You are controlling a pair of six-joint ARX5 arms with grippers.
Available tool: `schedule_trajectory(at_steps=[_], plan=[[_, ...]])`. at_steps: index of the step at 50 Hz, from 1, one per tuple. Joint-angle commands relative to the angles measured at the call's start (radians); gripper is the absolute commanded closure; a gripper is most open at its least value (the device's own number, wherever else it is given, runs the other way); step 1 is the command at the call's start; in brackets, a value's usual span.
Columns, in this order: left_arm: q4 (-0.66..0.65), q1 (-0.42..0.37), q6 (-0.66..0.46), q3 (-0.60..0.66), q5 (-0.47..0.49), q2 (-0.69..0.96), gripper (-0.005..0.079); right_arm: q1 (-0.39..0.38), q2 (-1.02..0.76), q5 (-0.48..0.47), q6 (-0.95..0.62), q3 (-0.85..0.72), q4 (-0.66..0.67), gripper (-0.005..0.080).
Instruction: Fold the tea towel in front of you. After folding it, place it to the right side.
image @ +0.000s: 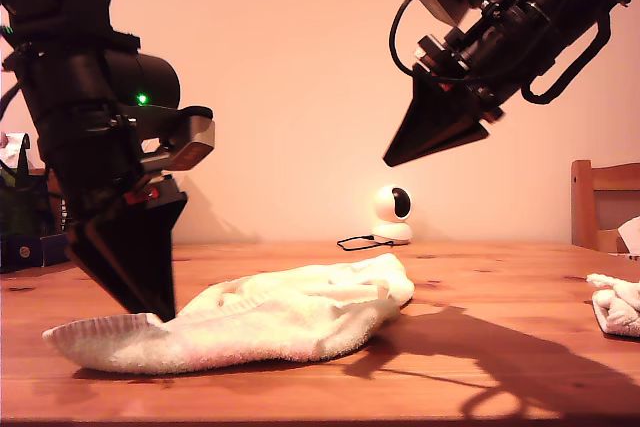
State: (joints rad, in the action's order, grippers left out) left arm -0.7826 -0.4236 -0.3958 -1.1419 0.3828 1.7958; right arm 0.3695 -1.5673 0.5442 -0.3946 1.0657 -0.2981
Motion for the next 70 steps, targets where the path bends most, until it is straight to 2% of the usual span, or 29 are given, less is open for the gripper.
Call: schedule_trajectory(at_steps=[1, 5, 12, 16, 24, 28, 33, 41, 48, 54, 65, 70], plan=[[0.001, -0.002, 0.003, 0.014, 0.016, 0.013, 0.0405, 0.011, 0.002, 0.019, -0.045, -0.011, 0.014, 0.0763], [-0.002, -0.002, 0.002, 0.014, 0.037, 0.013, 0.0455, 0.019, -0.011, 0.039, -0.113, -0.011, 0.039, 0.0763], [-0.006, -0.002, -0.007, 0.014, 0.055, 0.013, 0.0679, 0.042, -0.051, 0.060, -0.220, -0.011, 0.105, 0.0763], [-0.008, -0.003, -0.033, 0.014, 0.058, 0.013, 0.0769, 0.063, -0.075, 0.060, -0.259, -0.011, 0.139, 0.0763], [-0.015, -0.011, -0.086, 0.014, 0.055, 0.012, 0.0765, 0.097, -0.114, 0.060, -0.296, -0.010, 0.190, 0.0763], [-0.031, -0.026, -0.151, 0.014, 0.036, 0.008, 0.0764, 0.116, -0.124, 0.060, -0.333, -0.010, 0.198, 0.0741], [-0.040, -0.060, -0.166, 0.014, -0.046, 0.003, 0.0764, 0.145, -0.126, 0.060, -0.365, -0.010, 0.209, 0.0715], [-0.060, -0.127, -0.190, 0.014, -0.176, -0.003, 0.0764, 0.211, -0.127, 0.048, -0.423, -0.010, 0.231, 0.0586], [-0.061, -0.181, -0.190, 0.014, -0.288, -0.011, 0.0764, 0.271, -0.132, -0.012, -0.460, -0.010, 0.222, 0.0584], [-0.063, -0.209, -0.189, 0.014, -0.367, -0.030, 0.0764, 0.290, -0.140, -0.049, -0.478, -0.010, 0.179, 0.0581], [-0.029, -0.207, -0.188, 0.014, -0.383, -0.124, 0.0764, 0.281, -0.145, -0.057, -0.477, -0.010, 0.144, 0.0575], [-0.026, -0.207, -0.219, 0.014, -0.360, -0.174, 0.0764, 0.274, -0.145, -0.056, -0.477, -0.010, 0.143, 0.0575]])
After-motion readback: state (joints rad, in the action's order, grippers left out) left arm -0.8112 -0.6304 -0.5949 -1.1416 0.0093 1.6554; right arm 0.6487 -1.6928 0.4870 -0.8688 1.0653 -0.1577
